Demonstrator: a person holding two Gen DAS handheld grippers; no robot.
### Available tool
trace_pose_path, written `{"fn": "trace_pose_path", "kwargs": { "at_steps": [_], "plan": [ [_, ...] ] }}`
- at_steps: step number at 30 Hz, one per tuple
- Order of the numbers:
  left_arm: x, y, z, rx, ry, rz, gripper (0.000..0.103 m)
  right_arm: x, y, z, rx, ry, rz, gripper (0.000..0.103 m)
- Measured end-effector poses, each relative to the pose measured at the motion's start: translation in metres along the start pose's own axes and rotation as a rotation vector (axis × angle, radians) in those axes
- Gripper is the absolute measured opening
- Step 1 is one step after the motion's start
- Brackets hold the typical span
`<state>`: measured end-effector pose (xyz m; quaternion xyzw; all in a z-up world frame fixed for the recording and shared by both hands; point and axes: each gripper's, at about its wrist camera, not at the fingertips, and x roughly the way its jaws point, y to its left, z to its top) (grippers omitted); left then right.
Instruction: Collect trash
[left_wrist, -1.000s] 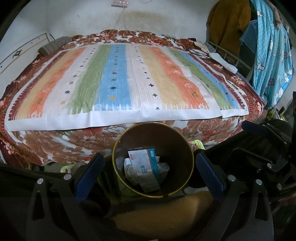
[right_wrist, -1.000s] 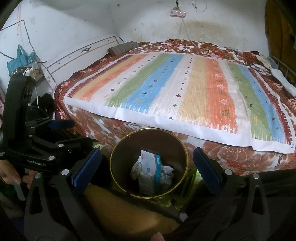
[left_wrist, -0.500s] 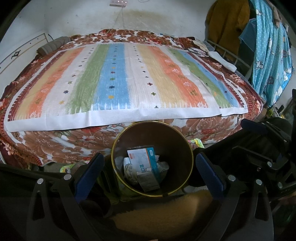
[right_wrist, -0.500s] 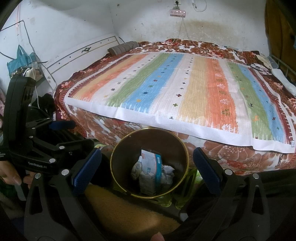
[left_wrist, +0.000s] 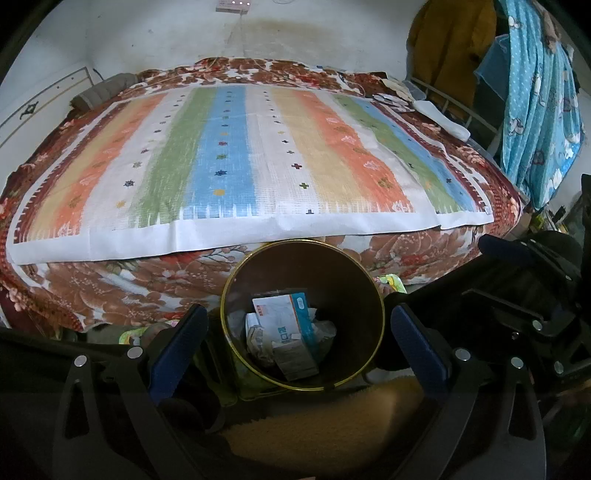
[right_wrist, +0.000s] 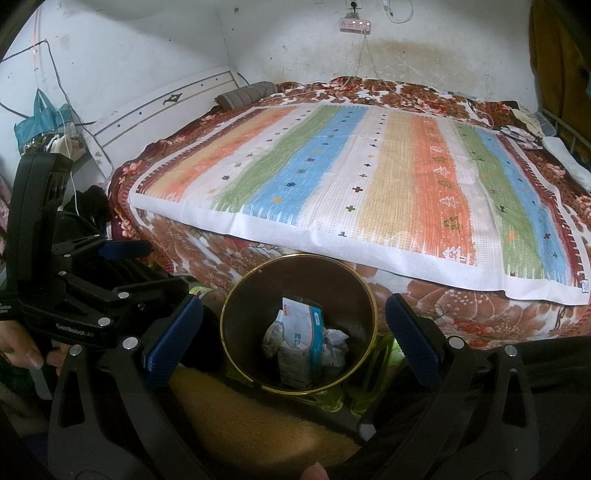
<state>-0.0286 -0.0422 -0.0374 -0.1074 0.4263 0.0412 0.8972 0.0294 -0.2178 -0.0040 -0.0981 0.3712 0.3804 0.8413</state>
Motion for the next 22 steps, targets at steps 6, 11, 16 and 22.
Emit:
{"fn": "trace_pose_path", "kwargs": {
  "at_steps": [6, 11, 16, 22],
  "plan": [
    [-0.0003, -0.0019, -0.0013, -0.002, 0.000, 0.000, 0.097, 0.0001, 0.0003, 0.0000, 0.000, 0.000, 0.000, 0.094],
    [0.0000, -0.0019, -0.0015, 0.009, -0.002, -0.002, 0.097, 0.0002, 0.0004, 0.0001, 0.000, 0.001, 0.000, 0.094],
    [0.0004, -0.0015, -0.0037, 0.012, -0.002, -0.002, 0.097, 0.0002, -0.0001, 0.0003, 0.001, 0.001, 0.000, 0.094],
    [0.0005, -0.0017, -0.0035, 0.007, 0.006, 0.000, 0.097, 0.0001, -0.0002, 0.0004, 0.001, 0.001, 0.000, 0.094]
  ]
}}
